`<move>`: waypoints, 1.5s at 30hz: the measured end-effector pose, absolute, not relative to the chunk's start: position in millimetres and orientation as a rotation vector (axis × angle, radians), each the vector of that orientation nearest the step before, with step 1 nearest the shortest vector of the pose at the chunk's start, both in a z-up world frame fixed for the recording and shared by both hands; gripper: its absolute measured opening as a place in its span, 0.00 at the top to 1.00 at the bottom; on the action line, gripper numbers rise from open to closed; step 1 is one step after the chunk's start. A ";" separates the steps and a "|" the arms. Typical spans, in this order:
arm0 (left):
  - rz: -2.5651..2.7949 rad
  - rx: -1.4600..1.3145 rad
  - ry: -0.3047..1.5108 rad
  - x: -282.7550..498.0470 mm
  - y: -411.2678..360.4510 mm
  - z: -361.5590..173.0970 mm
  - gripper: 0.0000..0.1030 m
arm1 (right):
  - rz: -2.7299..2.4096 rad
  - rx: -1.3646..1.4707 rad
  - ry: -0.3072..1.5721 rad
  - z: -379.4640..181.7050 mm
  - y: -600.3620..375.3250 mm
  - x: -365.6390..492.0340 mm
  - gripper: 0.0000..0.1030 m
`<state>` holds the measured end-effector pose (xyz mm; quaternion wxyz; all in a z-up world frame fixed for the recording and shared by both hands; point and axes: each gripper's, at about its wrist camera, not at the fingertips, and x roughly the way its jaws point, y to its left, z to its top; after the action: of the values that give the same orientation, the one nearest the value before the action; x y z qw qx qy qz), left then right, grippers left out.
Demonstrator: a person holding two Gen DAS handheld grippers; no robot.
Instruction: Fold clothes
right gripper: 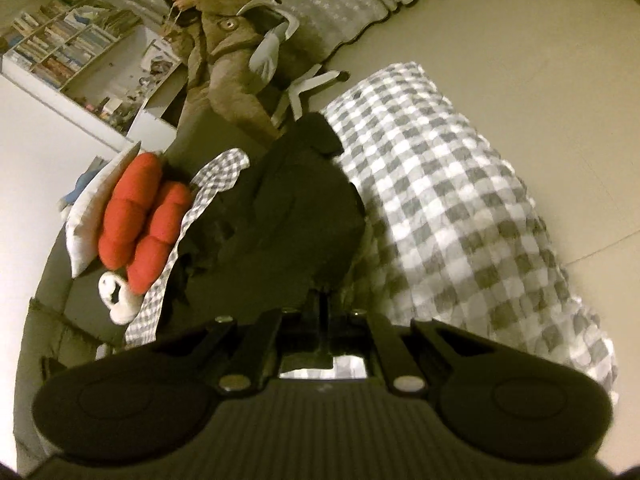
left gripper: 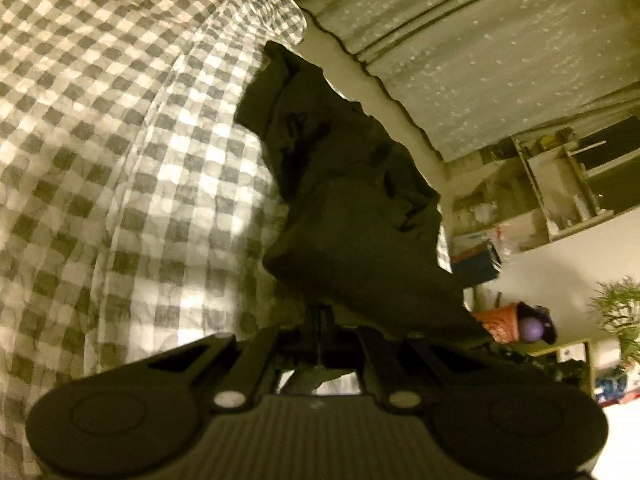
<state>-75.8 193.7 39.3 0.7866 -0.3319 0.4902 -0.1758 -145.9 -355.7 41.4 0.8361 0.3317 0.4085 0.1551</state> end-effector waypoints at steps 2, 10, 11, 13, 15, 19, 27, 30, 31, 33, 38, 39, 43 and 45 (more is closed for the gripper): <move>-0.395 -0.721 1.068 -79.9 196.1 39.2 1.00 | 0.349 0.710 0.868 42.4 -358.6 -150.9 0.96; -0.342 -0.657 1.160 -87.5 199.3 12.6 1.00 | 0.390 0.753 0.910 28.5 -362.6 -161.7 0.96; -0.328 -0.650 1.172 -87.5 199.0 5.5 1.00 | 0.376 0.751 0.922 23.3 -362.8 -161.4 0.96; -0.330 -0.613 1.176 -90.0 195.7 -1.3 1.00 | 0.356 0.754 0.940 13.2 -363.8 -162.1 0.96; -0.346 -0.564 1.173 -93.4 190.6 -6.2 1.00 | 0.346 0.745 0.952 4.5 -363.5 -163.0 0.92; -0.394 -0.495 1.158 -100.8 184.8 -10.9 0.85 | 0.350 0.743 0.940 -3.8 -366.7 -168.1 0.85; -0.541 -0.452 1.109 -114.7 178.9 -20.2 0.60 | 0.423 0.766 0.886 -12.1 -373.7 -176.2 0.50; -0.571 -0.482 1.100 -113.3 180.4 -22.9 0.62 | 0.454 0.726 0.881 -8.5 -369.8 -176.3 0.50; -0.582 -0.492 1.097 -112.8 180.8 -23.8 0.62 | 0.462 0.697 0.891 -7.7 -367.2 -175.4 0.50; -0.603 -0.487 1.113 -111.6 178.1 -26.1 0.63 | 0.477 0.638 0.913 -6.3 -361.8 -173.4 0.50; -0.595 -0.444 1.158 -108.6 169.8 -29.4 0.74 | 0.436 0.527 0.942 -10.5 -358.1 -171.8 0.60; -0.593 -0.447 1.161 -108.0 170.2 -30.7 0.75 | 0.440 0.533 0.943 -12.3 -358.5 -171.5 0.61; -0.592 -0.464 1.177 -107.0 172.3 -35.5 0.91 | 0.466 0.515 0.967 -15.6 -353.3 -168.3 0.75; -0.598 -0.476 1.183 -108.1 173.7 -35.8 0.96 | 0.484 0.499 0.996 -17.5 -348.9 -166.2 0.95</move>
<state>-108.1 173.7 -35.8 0.7621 -0.2188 0.5439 -0.2747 -166.2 -348.9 -17.5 0.8211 0.2346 0.4680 0.2276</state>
